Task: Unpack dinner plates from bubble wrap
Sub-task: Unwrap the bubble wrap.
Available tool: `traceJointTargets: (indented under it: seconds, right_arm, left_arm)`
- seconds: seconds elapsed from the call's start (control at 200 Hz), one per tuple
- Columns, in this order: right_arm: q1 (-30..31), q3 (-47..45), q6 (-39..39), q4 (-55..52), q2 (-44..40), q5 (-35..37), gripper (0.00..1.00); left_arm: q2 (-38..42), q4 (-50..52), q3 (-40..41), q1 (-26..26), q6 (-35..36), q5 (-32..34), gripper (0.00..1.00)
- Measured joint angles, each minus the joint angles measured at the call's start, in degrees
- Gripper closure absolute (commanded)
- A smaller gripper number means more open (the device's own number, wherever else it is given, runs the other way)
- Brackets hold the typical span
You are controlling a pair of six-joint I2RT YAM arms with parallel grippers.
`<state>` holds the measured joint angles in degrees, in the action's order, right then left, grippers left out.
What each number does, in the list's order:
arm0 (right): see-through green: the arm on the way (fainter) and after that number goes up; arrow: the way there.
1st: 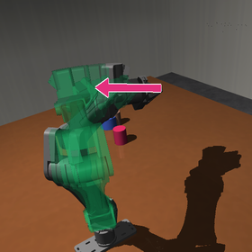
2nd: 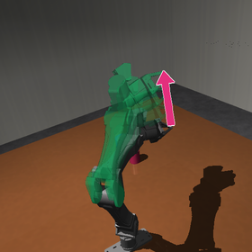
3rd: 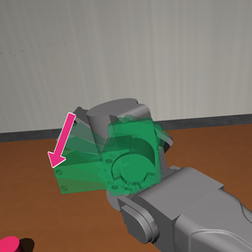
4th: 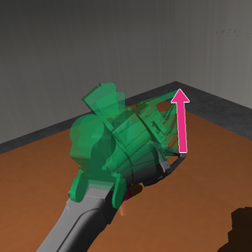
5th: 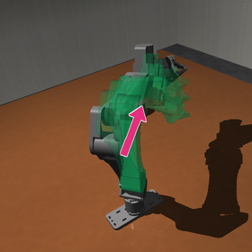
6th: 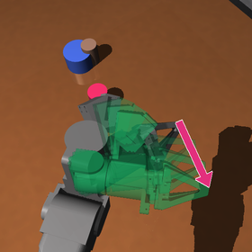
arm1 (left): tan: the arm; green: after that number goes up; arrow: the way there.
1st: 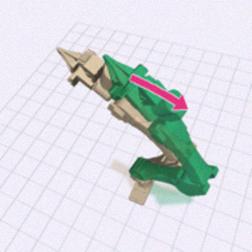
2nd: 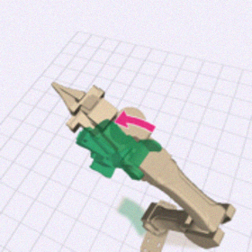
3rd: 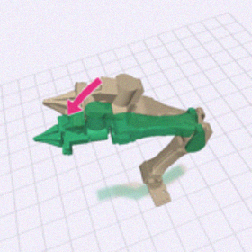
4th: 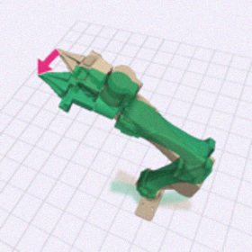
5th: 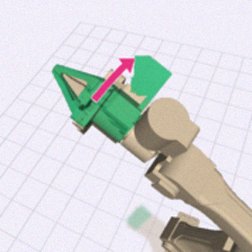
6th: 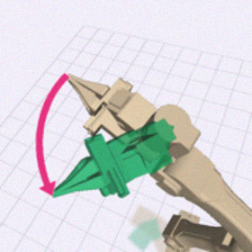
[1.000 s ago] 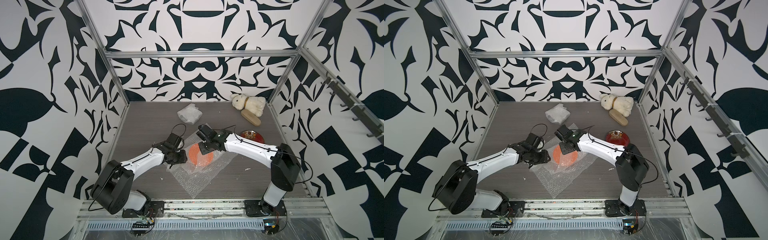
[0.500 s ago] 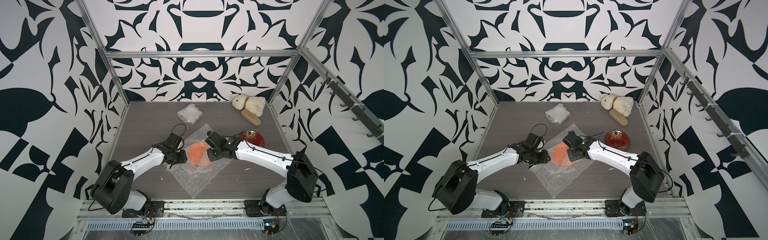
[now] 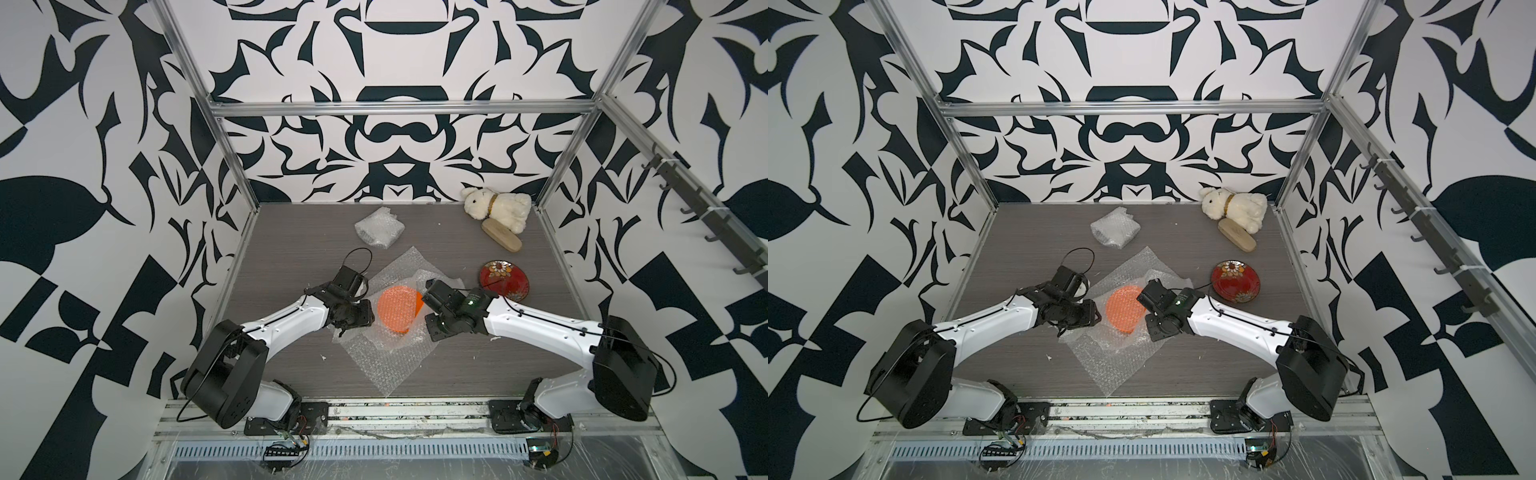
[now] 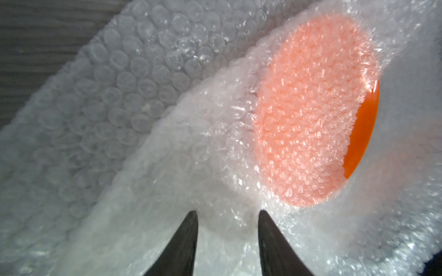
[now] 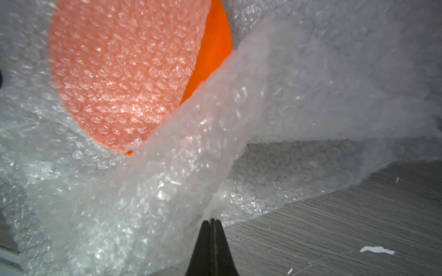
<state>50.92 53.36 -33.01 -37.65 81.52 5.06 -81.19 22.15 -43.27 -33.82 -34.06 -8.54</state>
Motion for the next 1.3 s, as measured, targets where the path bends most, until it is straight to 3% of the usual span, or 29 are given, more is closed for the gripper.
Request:
traceJointTargets:
  seconds: [0.86,1.305]
  right_arm:
    - [2.14,-8.20,-5.07,0.28,-3.50,-0.74,1.00]
    - [2.23,-8.92,-6.05,0.55,-3.43,-0.07,1.00]
  left_arm:
    - [0.35,3.69,-6.43,0.00,2.89,0.04,0.53]
    - [-1.44,6.38,-17.03,-6.43,13.44,-0.74,0.49]
